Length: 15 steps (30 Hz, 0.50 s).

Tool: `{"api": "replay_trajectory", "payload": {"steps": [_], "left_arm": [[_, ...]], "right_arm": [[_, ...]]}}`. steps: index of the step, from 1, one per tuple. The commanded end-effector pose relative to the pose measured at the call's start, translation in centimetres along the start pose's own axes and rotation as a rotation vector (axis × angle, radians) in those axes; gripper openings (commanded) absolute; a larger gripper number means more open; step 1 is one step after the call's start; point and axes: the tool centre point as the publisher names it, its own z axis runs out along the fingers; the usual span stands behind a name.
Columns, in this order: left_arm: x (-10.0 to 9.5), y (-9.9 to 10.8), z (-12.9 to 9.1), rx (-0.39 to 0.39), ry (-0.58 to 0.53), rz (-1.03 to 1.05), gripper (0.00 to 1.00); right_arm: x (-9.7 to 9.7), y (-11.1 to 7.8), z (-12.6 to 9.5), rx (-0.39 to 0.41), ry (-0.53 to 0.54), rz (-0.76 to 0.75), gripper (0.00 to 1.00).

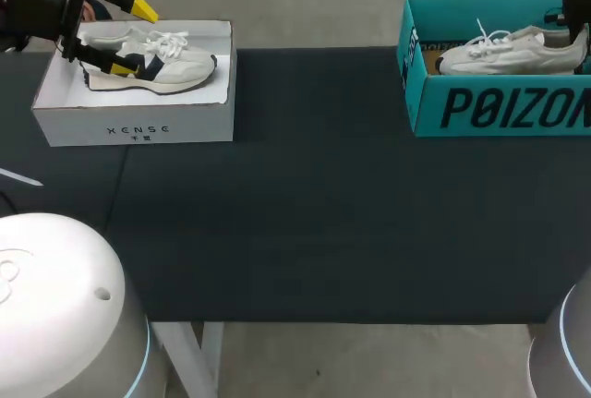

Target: Take the shoe out of the shoebox, open the shoe tongue, remove and reinsert the insole, then place the shoe into the shoebox

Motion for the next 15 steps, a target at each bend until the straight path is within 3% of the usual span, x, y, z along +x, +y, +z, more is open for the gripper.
{"api": "replay_trajectory", "payload": {"steps": [1,15], "left_arm": [[0.0,-0.1,0.0,-0.001,-0.002,-0.001,1.0],[0.0,-0.1,0.0,-0.001,-0.002,-0.001,1.0]], "right_arm": [[-0.1,-0.4,0.3,-0.001,0.006,-0.006,0.0],[0.3,-1.1,2.0,0.022,0.003,-0.027,0.0]]}}
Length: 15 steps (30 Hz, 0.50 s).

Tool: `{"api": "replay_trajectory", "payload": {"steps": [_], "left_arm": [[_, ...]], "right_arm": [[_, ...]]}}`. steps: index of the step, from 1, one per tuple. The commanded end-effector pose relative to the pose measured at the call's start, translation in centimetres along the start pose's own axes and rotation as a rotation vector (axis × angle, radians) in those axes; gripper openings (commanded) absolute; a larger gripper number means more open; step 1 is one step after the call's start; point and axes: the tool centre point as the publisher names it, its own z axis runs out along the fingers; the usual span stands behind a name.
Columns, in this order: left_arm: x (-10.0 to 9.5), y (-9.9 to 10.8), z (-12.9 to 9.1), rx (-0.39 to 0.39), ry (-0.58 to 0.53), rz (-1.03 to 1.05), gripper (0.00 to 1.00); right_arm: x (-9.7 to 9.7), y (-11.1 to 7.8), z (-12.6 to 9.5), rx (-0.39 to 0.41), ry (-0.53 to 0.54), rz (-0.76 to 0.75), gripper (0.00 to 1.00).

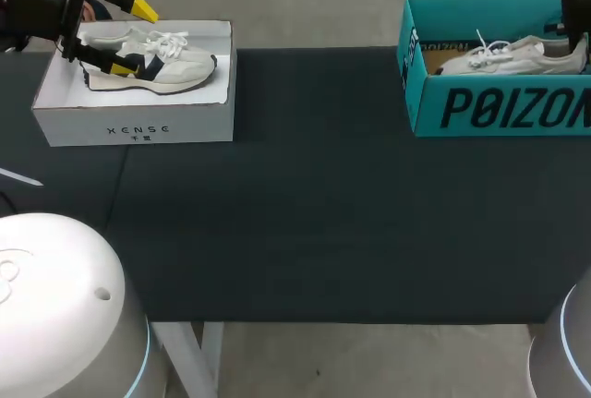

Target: Take the shoe out of the shoebox, open the shoe tongue, remove and reinsert the insole, then place the shoe into the shoebox

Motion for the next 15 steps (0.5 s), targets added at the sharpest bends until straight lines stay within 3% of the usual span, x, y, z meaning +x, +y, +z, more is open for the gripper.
{"api": "replay_trajectory", "payload": {"steps": [1,15], "left_arm": [[0.0,-0.1,0.0,-0.001,-0.002,-0.001,1.0],[0.0,-0.1,0.0,-0.001,-0.002,-0.001,1.0]], "right_arm": [[0.2,0.2,0.9,0.013,0.004,0.0,0.0],[1.1,-0.5,3.0,0.057,0.02,0.001,0.0]]}}
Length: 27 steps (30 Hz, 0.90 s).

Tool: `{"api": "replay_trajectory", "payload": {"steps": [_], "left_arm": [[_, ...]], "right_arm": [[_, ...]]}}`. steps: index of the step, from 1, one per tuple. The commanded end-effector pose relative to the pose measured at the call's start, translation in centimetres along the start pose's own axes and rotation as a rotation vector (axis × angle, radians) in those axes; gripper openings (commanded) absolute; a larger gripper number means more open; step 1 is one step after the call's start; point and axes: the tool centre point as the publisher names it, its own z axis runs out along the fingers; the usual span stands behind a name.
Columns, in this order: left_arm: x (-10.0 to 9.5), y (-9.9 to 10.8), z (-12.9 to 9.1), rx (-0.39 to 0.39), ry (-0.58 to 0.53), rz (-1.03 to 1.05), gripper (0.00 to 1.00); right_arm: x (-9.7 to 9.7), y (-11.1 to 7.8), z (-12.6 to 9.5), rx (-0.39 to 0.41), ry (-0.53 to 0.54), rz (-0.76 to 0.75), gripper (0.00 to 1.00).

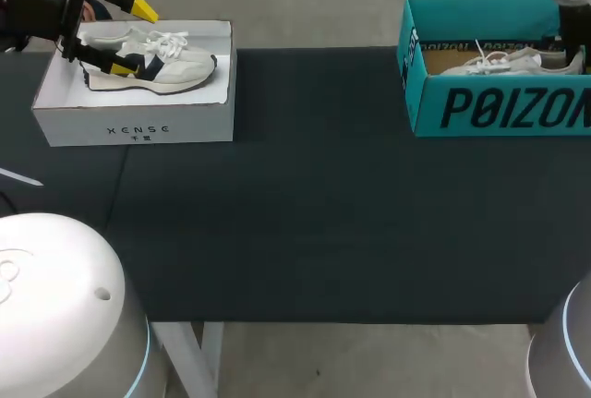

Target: Take the shoe out of the shoebox, open the shoe tongue, remove and reinsert the insole, then place the shoe into the shoebox

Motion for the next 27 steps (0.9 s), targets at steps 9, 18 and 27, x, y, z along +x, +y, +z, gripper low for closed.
{"api": "replay_trajectory", "payload": {"steps": [9,18,27], "left_arm": [[0.02,-0.05,0.01,-0.001,-0.002,-0.001,1.0],[0.02,-0.05,0.01,-0.001,-0.002,-0.001,1.0],[0.02,-0.05,0.01,-0.001,-0.002,-0.001,1.0]], "right_arm": [[0.68,0.84,1.38,0.013,0.01,0.01,0.0],[0.41,0.62,1.23,0.016,0.017,0.008,0.29],[0.34,0.47,0.9,0.021,0.02,0.016,0.44]]}}
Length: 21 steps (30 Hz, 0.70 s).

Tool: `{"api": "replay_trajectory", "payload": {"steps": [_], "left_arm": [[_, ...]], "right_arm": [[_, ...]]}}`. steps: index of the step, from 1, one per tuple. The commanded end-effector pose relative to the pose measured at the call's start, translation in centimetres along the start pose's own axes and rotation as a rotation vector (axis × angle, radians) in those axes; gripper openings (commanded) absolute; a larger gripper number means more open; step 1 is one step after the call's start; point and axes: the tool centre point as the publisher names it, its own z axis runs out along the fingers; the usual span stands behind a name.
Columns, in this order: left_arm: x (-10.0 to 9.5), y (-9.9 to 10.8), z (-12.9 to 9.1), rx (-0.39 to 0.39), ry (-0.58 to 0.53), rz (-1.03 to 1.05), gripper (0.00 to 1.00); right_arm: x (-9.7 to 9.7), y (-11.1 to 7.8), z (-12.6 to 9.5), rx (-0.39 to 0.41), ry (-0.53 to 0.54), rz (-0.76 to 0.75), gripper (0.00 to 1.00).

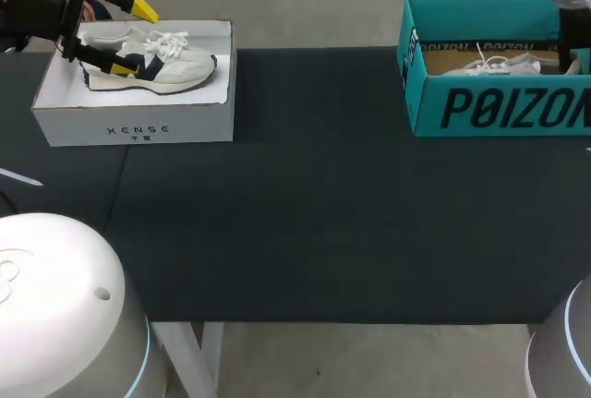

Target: Take the shoe out of the shoebox, open the shoe tongue, remove and reinsert the insole, then place the shoe into the shoebox

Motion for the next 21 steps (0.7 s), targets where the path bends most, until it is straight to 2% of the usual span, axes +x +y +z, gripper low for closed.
{"api": "replay_trajectory", "payload": {"steps": [1,8,11,21], "left_arm": [[0.0,-0.1,0.0,-0.001,-0.002,-0.001,1.0],[0.0,-0.1,0.0,-0.001,-0.002,-0.001,1.0],[0.0,-0.1,0.0,-0.001,-0.002,-0.001,1.0],[0.0,-0.1,0.0,-0.001,-0.002,-0.001,1.0]], "right_arm": [[0.0,0.1,-0.4,0.002,0.001,0.003,0.44],[-0.5,0.2,-2.1,-0.017,0.007,0.014,0.49],[-0.8,0.4,-2.8,-0.015,0.016,0.019,0.61],[-0.8,0.6,-6.0,-0.039,0.06,0.013,0.64]]}}
